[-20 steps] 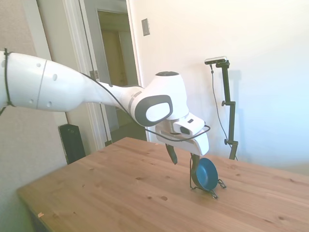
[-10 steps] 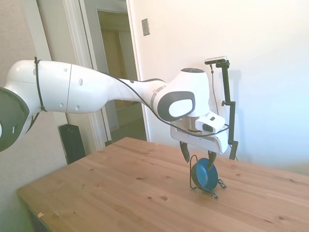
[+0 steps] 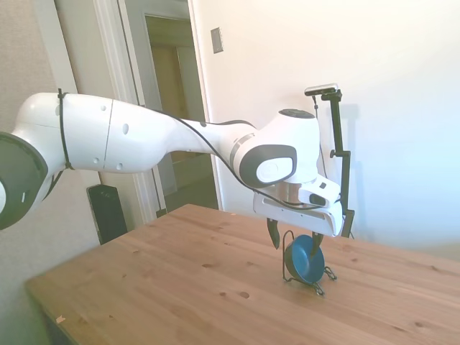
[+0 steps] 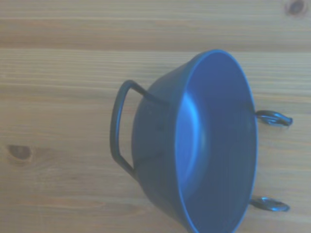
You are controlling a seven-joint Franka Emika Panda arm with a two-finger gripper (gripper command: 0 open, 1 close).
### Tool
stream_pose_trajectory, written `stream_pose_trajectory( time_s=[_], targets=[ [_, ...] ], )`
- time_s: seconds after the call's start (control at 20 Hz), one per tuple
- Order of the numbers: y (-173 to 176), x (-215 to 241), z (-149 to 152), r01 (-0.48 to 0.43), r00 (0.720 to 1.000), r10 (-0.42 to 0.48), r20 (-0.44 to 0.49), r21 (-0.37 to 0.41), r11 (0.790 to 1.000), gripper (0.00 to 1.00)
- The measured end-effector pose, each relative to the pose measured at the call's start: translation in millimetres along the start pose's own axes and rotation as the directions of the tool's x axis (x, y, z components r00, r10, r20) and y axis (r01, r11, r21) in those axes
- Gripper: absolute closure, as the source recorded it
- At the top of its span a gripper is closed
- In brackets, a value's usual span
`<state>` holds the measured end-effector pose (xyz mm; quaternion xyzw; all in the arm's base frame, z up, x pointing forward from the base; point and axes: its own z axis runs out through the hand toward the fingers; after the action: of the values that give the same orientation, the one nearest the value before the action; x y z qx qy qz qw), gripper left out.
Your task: Unload the bowl
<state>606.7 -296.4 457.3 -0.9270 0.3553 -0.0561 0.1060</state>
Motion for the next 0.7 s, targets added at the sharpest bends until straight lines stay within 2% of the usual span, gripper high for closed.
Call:
stream_pose_trajectory(
  time_s=[0.25,0.5,0.7],
  targets=[
    [-5,3,24,0.087,0.995,-0.090,0.036,0.081,0.993,0.00],
    [-12,5,32,0.181,0.981,-0.189,0.028,0.179,0.967,0.00],
    [-15,5,33,0.228,0.972,-0.236,0.017,0.209,0.951,0.00]
  ],
)
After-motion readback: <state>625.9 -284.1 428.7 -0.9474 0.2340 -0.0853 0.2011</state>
